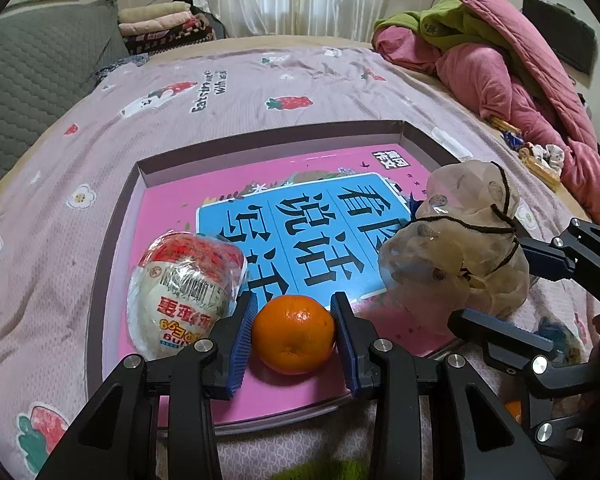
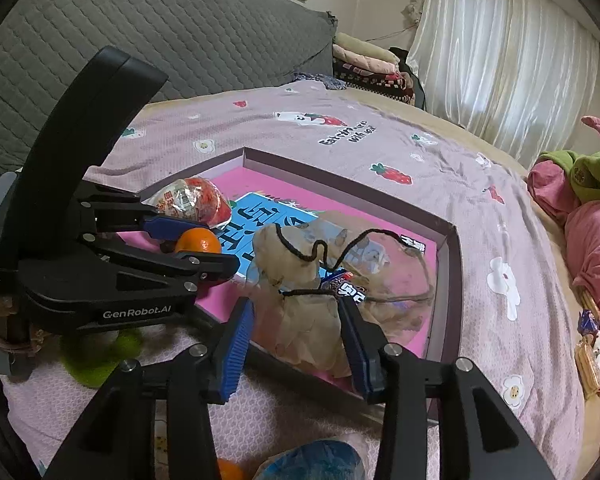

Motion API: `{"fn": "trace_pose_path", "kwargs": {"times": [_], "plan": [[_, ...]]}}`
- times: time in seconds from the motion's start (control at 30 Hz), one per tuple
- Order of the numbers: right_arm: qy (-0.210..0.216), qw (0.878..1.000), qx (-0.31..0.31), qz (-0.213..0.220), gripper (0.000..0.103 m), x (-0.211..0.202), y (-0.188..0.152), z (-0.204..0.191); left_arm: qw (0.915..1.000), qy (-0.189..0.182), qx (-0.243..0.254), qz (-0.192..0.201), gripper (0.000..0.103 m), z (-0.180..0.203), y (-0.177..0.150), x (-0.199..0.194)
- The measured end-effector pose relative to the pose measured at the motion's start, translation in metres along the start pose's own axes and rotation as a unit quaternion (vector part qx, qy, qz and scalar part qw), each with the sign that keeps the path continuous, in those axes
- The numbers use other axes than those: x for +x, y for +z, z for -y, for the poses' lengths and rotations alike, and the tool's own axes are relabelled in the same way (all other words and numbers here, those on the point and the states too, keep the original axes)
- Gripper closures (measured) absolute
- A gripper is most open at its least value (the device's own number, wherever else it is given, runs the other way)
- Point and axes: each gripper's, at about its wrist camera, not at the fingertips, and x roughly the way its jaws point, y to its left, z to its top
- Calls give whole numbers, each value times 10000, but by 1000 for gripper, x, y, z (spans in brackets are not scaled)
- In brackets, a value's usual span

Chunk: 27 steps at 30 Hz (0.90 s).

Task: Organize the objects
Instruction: 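Open the right tool on the bath puff while the left tool releases the orange beside the white egg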

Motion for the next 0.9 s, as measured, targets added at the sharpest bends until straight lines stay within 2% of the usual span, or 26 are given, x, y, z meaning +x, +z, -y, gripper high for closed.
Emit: {"fn": "trace_pose_path", "kwargs": {"times": [0.27, 0.37, 0.9], "plan": [[26, 10000, 33, 26, 57, -4, -1, -1, 10000, -15, 1, -19, 64, 0, -1, -1], [52, 10000, 9, -1, 48, -4, -2, -3, 10000, -27, 0, -26, 64, 0, -1, -2], [2, 9998, -133, 179, 48, -18, -2, -5, 10000, -74, -49, 38, 64, 0, 3, -10]]}}
